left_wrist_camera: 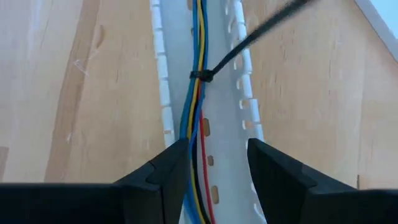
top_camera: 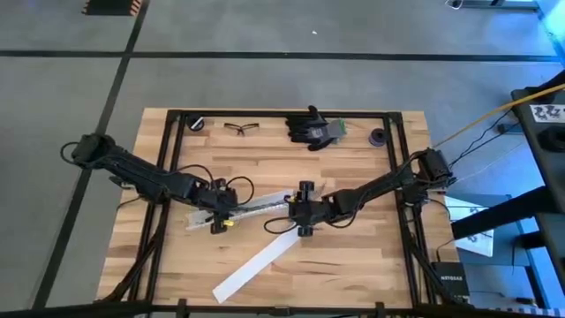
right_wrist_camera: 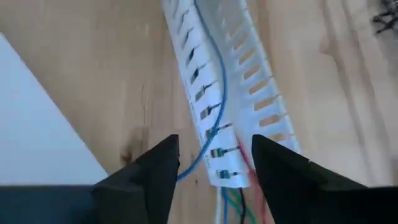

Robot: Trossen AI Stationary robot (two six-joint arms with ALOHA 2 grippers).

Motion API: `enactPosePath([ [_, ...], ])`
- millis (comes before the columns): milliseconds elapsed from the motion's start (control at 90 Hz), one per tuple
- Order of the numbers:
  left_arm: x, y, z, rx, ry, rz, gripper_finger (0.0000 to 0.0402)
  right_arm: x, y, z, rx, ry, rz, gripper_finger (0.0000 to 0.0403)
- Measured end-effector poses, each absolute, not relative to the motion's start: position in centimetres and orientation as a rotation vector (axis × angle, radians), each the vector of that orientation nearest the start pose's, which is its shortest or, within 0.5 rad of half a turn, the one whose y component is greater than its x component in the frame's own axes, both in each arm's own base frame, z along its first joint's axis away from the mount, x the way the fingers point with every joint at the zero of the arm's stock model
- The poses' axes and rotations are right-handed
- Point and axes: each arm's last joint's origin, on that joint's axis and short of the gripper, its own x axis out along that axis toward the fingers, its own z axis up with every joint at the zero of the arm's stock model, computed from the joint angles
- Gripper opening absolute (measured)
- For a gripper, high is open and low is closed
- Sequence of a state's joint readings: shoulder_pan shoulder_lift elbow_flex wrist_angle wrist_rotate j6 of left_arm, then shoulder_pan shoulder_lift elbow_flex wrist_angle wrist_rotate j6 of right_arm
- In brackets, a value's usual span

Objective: Ziptie cables
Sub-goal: Adjust the ziptied cables

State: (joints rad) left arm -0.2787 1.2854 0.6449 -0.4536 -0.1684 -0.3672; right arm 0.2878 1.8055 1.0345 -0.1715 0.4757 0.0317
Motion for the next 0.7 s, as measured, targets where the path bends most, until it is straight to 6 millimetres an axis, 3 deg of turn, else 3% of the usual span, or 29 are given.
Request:
enactPosePath([
  [178,21.5,-5.6,17.3,-0.089,1.065,0.097,0.0148,34.2,8.1,16.5,-0.545,0.886,-0.381,0.0162],
  [289,21.5,-5.6,17.3,-0.089,1.064,0.097,0.0148,34.4,7.8,16.8,-0.578,0.876,-0.432,0.0156],
  [500,21.5,-5.6,17.3,-0.109,1.063,0.109,0.0148,34.5,9.4,17.3,-0.148,0.973,-0.098,0.0154],
  [700,21.5,-5.6,17.3,-0.117,1.062,0.113,0.0148,33.1,9.0,16.3,0.081,1.121,-0.25,0.0154],
])
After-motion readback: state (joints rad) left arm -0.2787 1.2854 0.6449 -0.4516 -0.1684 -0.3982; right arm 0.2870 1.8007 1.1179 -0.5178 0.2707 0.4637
